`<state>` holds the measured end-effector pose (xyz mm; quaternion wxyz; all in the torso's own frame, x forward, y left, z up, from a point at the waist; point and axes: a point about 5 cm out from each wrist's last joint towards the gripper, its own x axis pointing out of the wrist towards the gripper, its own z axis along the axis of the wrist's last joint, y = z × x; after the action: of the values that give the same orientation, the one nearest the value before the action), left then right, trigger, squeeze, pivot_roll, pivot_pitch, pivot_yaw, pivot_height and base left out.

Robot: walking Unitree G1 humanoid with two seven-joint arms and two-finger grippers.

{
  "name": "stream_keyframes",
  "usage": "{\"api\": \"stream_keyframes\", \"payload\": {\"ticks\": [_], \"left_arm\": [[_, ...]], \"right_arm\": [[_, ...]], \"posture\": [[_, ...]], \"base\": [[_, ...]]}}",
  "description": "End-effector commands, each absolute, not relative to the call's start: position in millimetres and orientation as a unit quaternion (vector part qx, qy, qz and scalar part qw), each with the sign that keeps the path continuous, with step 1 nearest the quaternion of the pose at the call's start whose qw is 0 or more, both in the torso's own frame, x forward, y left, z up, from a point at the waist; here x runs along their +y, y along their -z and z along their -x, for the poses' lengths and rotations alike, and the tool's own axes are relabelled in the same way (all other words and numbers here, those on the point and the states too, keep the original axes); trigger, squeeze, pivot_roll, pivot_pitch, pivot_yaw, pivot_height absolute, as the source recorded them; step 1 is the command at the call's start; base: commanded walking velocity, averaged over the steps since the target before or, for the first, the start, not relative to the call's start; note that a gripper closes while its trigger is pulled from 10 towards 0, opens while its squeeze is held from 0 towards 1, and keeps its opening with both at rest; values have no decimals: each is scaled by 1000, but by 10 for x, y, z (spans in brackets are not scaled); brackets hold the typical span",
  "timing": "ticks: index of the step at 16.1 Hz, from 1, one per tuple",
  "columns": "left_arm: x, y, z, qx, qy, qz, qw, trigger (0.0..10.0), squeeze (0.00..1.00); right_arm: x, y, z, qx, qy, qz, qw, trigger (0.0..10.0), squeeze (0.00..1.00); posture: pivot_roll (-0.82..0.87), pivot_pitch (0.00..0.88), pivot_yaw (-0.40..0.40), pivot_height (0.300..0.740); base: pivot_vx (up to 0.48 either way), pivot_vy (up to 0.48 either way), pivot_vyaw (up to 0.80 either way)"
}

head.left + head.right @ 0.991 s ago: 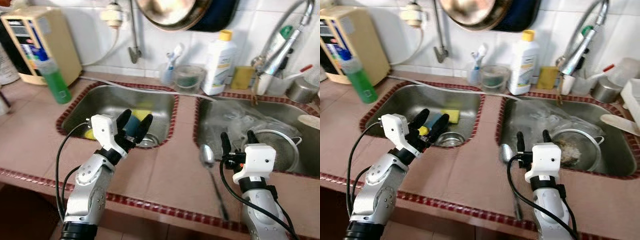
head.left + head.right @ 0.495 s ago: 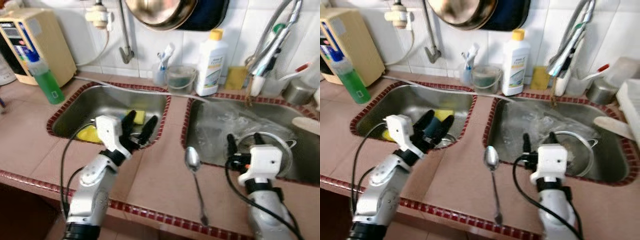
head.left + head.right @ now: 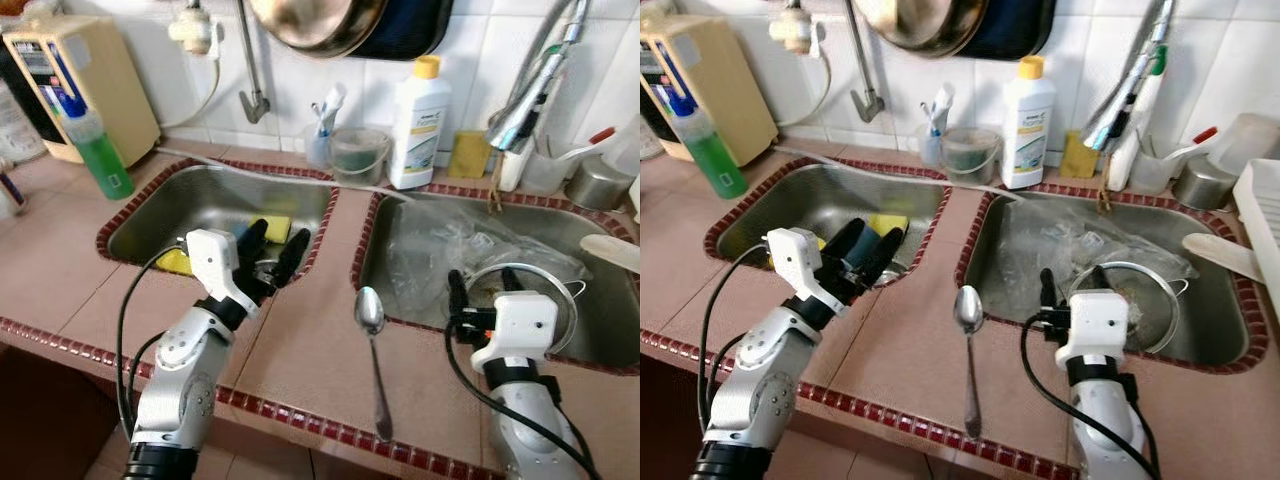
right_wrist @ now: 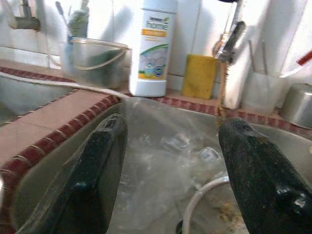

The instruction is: Kitchen organization

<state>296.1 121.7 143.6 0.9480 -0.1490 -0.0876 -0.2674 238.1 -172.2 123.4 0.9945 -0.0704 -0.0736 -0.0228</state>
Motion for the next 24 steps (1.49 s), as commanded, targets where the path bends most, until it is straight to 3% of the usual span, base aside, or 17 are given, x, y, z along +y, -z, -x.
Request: {"api": "stream_keyframes", "payload": {"ticks": [1, 6, 18, 24], "left_arm": [[1265, -1450, -2954, -81, 264, 146, 950, 10000, 0], [1227, -1258, -3014, 8, 253, 115, 961, 10000, 0], [1229, -1225, -3014, 31, 254, 82, 963, 10000, 0], [1237, -1263, -3000, 5, 263, 69, 962, 10000, 0]], "right_arm": [[-1682, -1249, -2377, -75, 15, 66, 995, 10000, 0], [-1672, -1230, -2382, -69, 14, 65, 995, 10000, 0], [-1661, -1203, -2388, -61, 18, 62, 996, 10000, 0], [-1635, -1190, -2383, -59, 15, 58, 996, 10000, 0]], "posture": [[-165, 35, 69, 740], [-165, 32, 70, 740], [-157, 37, 74, 740], [-155, 31, 80, 740]], "base": [[0, 0, 0], [0, 0, 0], [-215, 0, 0], [0, 0, 0]]}}
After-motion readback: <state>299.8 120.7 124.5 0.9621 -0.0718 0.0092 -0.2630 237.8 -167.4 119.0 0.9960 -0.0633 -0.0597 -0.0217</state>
